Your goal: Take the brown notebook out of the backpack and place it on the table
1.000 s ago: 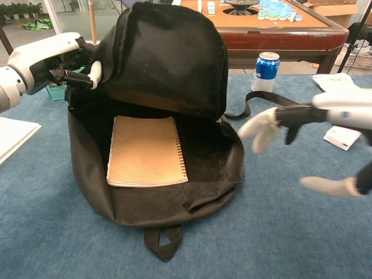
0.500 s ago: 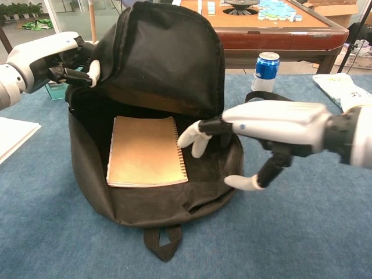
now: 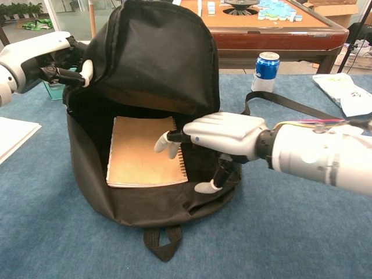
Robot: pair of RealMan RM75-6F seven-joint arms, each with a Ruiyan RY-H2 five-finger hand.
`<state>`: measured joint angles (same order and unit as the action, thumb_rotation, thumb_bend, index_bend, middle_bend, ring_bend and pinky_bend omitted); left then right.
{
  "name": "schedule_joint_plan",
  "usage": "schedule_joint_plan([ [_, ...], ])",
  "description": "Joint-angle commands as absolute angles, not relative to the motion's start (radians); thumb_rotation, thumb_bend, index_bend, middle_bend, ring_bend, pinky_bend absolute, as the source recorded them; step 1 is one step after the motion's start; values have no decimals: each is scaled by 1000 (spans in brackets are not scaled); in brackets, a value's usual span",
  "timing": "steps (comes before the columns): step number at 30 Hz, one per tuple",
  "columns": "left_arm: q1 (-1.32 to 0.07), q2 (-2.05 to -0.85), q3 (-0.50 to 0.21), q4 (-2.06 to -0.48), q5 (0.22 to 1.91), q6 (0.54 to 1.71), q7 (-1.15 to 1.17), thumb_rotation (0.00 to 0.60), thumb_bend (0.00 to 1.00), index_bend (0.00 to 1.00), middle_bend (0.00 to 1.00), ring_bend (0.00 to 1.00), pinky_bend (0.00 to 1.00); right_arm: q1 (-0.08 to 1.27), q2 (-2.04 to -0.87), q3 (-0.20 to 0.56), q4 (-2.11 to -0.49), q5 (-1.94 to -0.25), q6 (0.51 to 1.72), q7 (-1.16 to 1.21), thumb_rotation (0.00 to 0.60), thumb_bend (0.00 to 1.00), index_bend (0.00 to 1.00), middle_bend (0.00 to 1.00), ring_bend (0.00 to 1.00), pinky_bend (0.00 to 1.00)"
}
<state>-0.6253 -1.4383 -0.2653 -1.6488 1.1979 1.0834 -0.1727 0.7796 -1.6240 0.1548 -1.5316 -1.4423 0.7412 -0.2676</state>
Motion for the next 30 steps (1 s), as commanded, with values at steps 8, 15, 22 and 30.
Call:
schedule_joint_plan([
  [8, -617, -1431, -269, -1671, 1186, 1092, -162, 600, 719, 586, 138, 138, 90, 818, -1759, 158, -1363, -1428, 805, -315, 600, 229, 237, 268, 154, 288],
  [15, -616, -1428, -270, -1682, 1180, 1093, -151, 600, 719, 583, 138, 138, 90, 828, -1824, 154, -1270, -1414, 828, -316, 600, 166, 237, 245, 154, 289],
  [22, -613, -1423, -272, -1685, 1176, 1090, -155, 600, 720, 581, 138, 138, 90, 833, -1866, 149, -1205, -1413, 854, -312, 600, 110, 237, 175, 120, 260],
  [30, -609, -1420, -271, -1687, 1173, 1088, -160, 600, 719, 579, 138, 138, 90, 847, -1902, 143, -1149, -1418, 862, -312, 600, 106, 236, 156, 102, 248],
])
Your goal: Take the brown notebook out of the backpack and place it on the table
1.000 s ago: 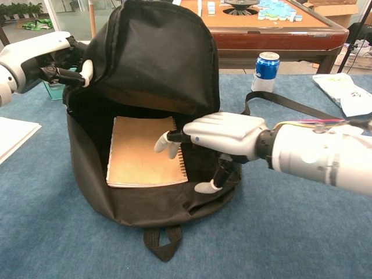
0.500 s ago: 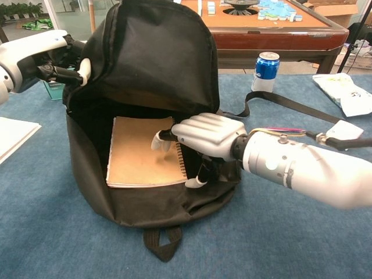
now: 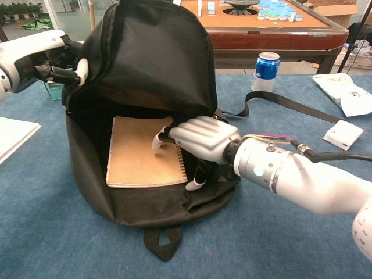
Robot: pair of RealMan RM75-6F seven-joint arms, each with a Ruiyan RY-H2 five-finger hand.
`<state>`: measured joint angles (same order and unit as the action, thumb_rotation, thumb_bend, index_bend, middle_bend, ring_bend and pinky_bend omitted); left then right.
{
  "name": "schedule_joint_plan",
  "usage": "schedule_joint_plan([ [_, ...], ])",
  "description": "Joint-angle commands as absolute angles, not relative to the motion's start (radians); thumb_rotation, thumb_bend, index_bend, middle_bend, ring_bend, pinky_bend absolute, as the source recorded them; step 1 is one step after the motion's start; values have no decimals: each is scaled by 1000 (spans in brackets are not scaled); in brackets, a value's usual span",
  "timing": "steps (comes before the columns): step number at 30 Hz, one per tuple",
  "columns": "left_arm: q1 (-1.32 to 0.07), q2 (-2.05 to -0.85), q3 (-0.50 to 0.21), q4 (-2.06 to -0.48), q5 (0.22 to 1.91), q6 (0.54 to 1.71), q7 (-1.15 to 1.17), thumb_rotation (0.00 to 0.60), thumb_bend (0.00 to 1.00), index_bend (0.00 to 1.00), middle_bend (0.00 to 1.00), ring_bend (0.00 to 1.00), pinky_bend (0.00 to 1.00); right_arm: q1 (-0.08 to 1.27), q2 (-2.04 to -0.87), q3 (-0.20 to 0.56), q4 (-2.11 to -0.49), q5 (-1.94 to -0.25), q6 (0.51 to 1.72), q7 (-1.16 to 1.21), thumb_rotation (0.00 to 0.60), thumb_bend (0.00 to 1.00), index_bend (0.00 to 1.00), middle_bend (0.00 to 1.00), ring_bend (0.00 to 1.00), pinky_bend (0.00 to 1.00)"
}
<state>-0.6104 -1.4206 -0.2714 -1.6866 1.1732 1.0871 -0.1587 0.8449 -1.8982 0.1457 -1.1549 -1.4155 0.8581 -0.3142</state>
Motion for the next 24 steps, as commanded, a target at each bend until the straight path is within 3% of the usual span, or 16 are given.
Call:
schedule_joint_plan([
  [1, -608, -1419, -270, -1687, 1174, 1089, -161, 600, 719, 579, 138, 138, 90, 847, -1904, 141, -1143, -1421, 866, -310, 600, 106, 236, 156, 102, 248],
  [19, -601, -1414, -269, -1683, 1178, 1085, -176, 600, 718, 576, 138, 138, 90, 881, -1987, 144, -1026, -1455, 902, -270, 600, 106, 236, 155, 99, 239],
  [24, -599, -1412, -268, -1682, 1178, 1085, -178, 600, 718, 575, 138, 138, 90, 884, -1993, 142, -1012, -1464, 910, -253, 600, 179, 236, 155, 99, 239],
])
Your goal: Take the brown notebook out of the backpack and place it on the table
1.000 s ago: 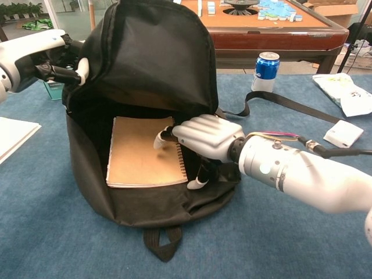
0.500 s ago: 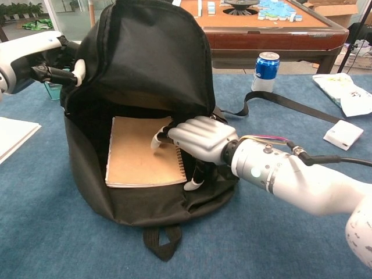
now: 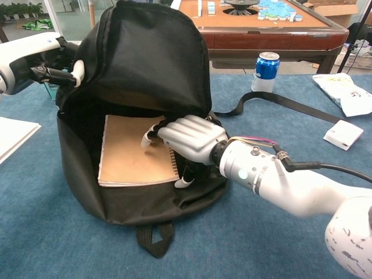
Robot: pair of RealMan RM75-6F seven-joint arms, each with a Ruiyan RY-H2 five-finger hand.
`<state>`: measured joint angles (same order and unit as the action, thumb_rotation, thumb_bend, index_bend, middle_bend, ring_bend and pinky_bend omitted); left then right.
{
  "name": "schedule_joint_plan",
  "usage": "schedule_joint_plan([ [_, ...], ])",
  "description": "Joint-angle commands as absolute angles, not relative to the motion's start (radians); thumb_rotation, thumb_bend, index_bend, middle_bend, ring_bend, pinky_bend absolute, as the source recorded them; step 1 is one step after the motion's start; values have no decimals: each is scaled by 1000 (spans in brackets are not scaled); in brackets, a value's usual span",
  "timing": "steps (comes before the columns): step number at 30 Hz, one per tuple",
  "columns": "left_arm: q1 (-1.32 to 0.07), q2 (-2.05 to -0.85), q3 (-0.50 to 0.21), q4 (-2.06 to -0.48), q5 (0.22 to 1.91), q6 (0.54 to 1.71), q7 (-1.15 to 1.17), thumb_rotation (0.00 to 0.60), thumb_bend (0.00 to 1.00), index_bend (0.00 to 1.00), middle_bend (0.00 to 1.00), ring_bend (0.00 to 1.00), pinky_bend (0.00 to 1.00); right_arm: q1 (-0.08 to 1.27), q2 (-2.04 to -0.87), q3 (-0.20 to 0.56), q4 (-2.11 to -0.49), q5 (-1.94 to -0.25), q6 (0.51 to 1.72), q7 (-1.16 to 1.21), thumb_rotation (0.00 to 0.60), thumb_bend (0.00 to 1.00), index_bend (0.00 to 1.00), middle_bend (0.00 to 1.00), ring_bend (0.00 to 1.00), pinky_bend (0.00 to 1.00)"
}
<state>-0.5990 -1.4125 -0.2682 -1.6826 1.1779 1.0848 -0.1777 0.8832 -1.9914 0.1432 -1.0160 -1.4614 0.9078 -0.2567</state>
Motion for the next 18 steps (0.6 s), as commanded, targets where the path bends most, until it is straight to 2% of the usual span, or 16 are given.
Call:
schedule_joint_plan([
  [1, -599, -1412, -268, -1681, 1178, 1084, -179, 600, 718, 574, 138, 137, 90, 886, -1995, 141, -1009, -1465, 909, -251, 600, 181, 236, 156, 99, 239],
  [8, -597, -1409, -267, -1682, 1181, 1083, -183, 600, 718, 574, 138, 138, 90, 893, -2005, 142, -988, -1472, 915, -236, 600, 207, 236, 167, 99, 239],
  [15, -596, -1409, -268, -1682, 1181, 1080, -187, 600, 718, 574, 138, 138, 90, 896, -2015, 141, -970, -1487, 937, -212, 600, 303, 236, 192, 99, 239],
  [18, -597, -1410, -268, -1681, 1182, 1080, -189, 600, 718, 574, 138, 137, 90, 898, -2020, 141, -961, -1493, 945, -198, 600, 314, 236, 208, 99, 239],
])
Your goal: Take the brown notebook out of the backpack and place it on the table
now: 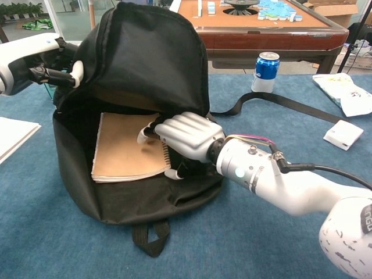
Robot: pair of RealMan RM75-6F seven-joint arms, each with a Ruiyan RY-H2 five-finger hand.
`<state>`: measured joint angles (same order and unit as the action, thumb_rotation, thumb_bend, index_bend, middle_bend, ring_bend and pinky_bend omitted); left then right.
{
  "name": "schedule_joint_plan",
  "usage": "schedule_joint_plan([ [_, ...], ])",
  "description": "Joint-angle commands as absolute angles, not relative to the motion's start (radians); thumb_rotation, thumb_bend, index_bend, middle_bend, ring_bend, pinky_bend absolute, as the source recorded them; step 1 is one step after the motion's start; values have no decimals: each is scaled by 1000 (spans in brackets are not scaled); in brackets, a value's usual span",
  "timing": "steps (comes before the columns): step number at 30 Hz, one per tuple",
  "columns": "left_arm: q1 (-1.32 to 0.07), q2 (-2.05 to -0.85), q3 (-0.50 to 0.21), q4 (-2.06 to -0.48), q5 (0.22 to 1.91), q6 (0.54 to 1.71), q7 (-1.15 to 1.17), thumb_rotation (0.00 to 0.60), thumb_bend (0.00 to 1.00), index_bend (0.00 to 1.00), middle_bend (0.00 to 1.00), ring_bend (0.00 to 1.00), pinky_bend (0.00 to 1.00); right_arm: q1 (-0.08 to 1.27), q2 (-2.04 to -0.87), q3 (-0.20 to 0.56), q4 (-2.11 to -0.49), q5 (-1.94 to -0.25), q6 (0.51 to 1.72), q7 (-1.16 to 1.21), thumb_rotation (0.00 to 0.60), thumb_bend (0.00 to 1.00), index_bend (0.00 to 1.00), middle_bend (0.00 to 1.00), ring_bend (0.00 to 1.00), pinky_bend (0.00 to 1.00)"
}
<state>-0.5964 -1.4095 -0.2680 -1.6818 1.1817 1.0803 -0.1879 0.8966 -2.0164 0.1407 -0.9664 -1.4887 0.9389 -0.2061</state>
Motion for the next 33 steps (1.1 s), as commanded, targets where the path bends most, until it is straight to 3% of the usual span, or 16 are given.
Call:
schedule_joint_plan([
  [1, -597, -1410, -269, -1681, 1182, 1080, -189, 600, 718, 574, 138, 137, 90, 899, -2022, 142, -959, -1496, 949, -192, 600, 320, 236, 212, 101, 239],
  [8, -596, -1407, -271, -1681, 1181, 1079, -192, 600, 718, 573, 138, 138, 90, 903, -2039, 145, -928, -1520, 991, -150, 600, 383, 273, 262, 151, 239],
  [23, -600, -1404, -285, -1680, 1173, 1076, -204, 600, 718, 572, 138, 137, 90, 919, -2086, 168, -849, -1542, 1061, -110, 600, 427, 542, 349, 222, 252],
  [33, -602, -1403, -294, -1670, 1167, 1077, -211, 600, 718, 572, 138, 138, 91, 942, -2109, 189, -790, -1551, 1097, -125, 600, 507, 703, 426, 301, 307],
])
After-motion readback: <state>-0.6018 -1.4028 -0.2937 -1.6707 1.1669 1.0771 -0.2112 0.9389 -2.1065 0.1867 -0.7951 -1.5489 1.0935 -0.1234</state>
